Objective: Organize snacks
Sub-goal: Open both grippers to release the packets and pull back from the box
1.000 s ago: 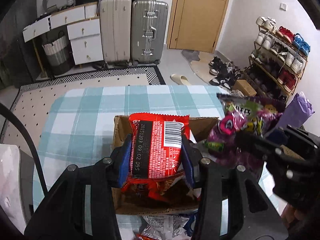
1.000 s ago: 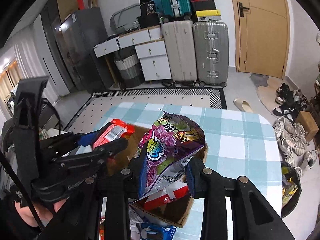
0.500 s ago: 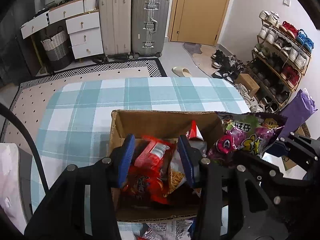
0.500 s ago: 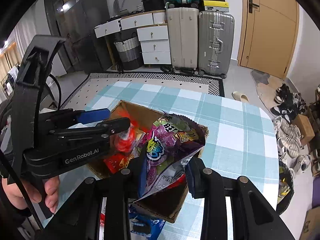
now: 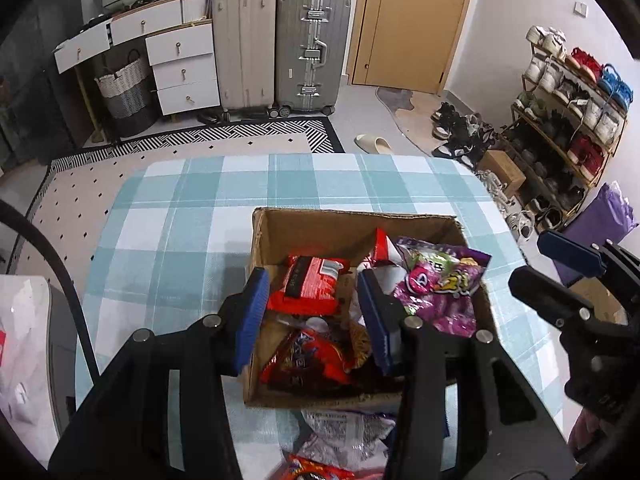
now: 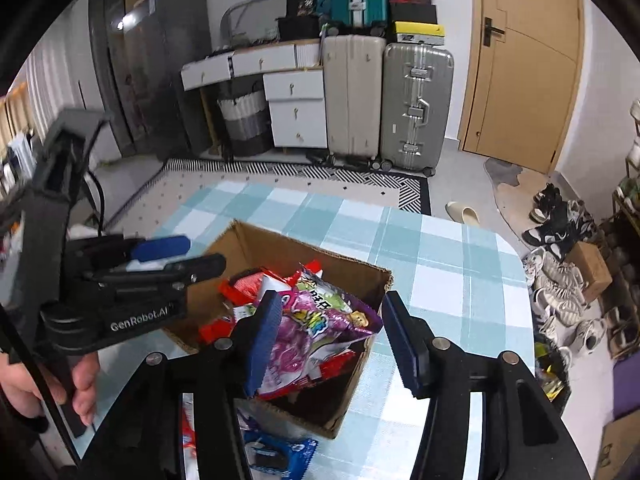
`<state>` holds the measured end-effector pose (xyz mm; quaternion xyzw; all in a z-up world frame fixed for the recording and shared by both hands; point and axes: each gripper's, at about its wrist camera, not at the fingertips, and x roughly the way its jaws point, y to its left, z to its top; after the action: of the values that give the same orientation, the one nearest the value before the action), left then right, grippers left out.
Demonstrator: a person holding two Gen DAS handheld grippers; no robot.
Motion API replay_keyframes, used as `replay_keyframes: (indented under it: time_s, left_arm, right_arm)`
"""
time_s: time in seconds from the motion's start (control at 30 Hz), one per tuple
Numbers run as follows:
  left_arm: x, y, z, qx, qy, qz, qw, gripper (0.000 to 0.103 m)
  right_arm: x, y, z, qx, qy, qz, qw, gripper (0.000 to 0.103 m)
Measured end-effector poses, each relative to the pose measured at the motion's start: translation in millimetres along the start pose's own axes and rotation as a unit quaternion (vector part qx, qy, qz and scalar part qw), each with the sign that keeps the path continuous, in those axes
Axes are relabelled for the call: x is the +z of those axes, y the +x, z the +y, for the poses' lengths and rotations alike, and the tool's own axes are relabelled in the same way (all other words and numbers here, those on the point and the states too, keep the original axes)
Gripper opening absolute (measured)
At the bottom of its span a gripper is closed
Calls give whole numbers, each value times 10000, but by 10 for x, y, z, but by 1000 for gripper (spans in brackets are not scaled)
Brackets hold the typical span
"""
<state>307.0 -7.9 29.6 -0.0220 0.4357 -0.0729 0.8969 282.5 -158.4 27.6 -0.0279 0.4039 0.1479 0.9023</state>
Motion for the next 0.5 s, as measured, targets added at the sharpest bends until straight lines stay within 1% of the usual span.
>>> replay_keyframes:
  time_s: [0.1, 0.17, 0.23, 0.33, 0.4, 0.47, 0.5]
  left_arm:
    - [-54, -199, -11, 24, 29, -102, 9999, 45]
    - [-103, -376, -31, 98, 63, -229, 9997, 59]
    - [-167, -615, -70, 215, 164, -476, 9985, 63]
    - [-264, -930, -202, 422, 572, -728, 9948, 63]
    - [-361, -1185, -284, 579, 815, -946, 9905, 64]
    - [-474, -1452, -343, 601, 923, -1140, 9874, 73]
    - [-516, -1563, -361, 605, 938, -1223, 9862, 76]
  right_arm:
    - [6, -157, 14, -9, 5, -102, 9999, 53]
    - [8, -292, 44, 14, 26, -192, 9998, 53]
    - [7, -455, 79, 43, 59, -299, 9995, 53]
    - [6, -712, 139, 76, 85, -440, 9990, 53]
    - [0, -906, 177, 104, 121, -580, 9982, 53]
    - [-21, -1083, 212, 165, 186, -700, 9972, 53]
    - [-38, -1195, 227, 226, 249, -792, 9963, 54]
